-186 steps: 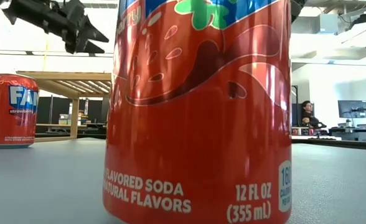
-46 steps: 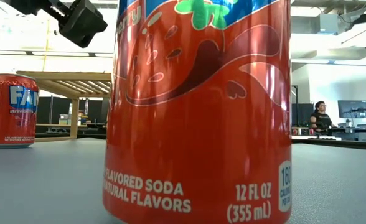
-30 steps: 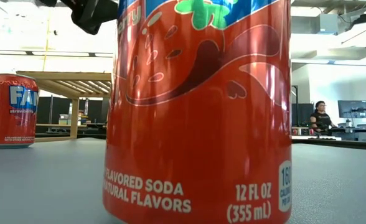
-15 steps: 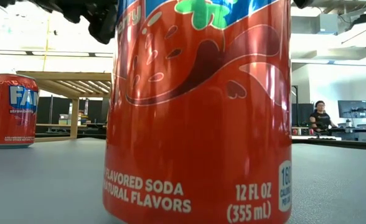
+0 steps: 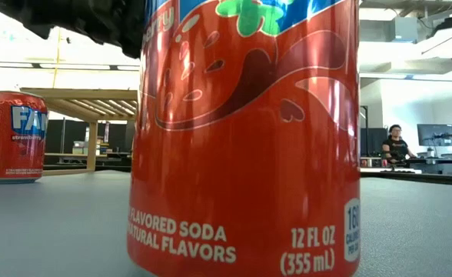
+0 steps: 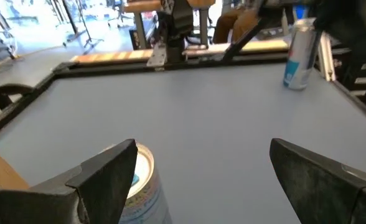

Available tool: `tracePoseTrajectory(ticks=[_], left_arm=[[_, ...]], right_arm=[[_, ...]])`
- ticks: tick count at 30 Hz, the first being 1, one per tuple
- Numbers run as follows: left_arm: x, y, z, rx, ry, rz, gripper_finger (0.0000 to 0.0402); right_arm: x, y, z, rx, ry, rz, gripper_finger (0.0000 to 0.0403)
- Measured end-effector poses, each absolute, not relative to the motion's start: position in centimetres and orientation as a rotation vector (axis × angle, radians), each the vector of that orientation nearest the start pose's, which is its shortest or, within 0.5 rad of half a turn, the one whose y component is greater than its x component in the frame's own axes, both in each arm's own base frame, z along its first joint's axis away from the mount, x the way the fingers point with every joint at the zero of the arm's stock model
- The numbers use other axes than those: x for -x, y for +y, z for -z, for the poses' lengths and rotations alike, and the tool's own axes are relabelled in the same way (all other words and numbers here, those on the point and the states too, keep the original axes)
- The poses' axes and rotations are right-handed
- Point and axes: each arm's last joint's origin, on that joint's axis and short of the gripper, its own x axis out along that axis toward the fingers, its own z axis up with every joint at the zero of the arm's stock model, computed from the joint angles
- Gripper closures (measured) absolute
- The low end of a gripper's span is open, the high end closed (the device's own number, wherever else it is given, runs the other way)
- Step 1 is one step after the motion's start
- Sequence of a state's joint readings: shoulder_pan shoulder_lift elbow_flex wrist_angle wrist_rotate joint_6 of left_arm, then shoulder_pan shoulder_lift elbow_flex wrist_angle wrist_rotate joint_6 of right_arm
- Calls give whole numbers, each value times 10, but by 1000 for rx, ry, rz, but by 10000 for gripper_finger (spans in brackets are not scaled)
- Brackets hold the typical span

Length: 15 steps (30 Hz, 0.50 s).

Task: Place canned beverage on shelf
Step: Put the top blue soda can on the shelf aligned with the other blue soda can

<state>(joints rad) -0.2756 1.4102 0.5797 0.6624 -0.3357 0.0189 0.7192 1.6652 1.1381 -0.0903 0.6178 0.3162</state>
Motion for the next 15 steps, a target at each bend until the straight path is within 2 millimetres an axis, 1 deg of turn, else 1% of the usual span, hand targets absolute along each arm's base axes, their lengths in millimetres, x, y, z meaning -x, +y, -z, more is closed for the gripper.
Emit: tracePoseTrajectory(ticks=[3,6,11,15], left_arm=[[-278,-60,-202,-76,182,-63,47],[-280,-54,-202,-90,174,-69,47],[-281,-49,-205,-122,141,-83,47],[-282,-44,-204,-109,150,-98,47]], right_arm=[[-282,223,-246,169,490,-64,403],[-281,217,-251,283,497,-83,403],[-278,198,-269,325,480,-88,403],[-268,176,-266,340,475,-88,403]])
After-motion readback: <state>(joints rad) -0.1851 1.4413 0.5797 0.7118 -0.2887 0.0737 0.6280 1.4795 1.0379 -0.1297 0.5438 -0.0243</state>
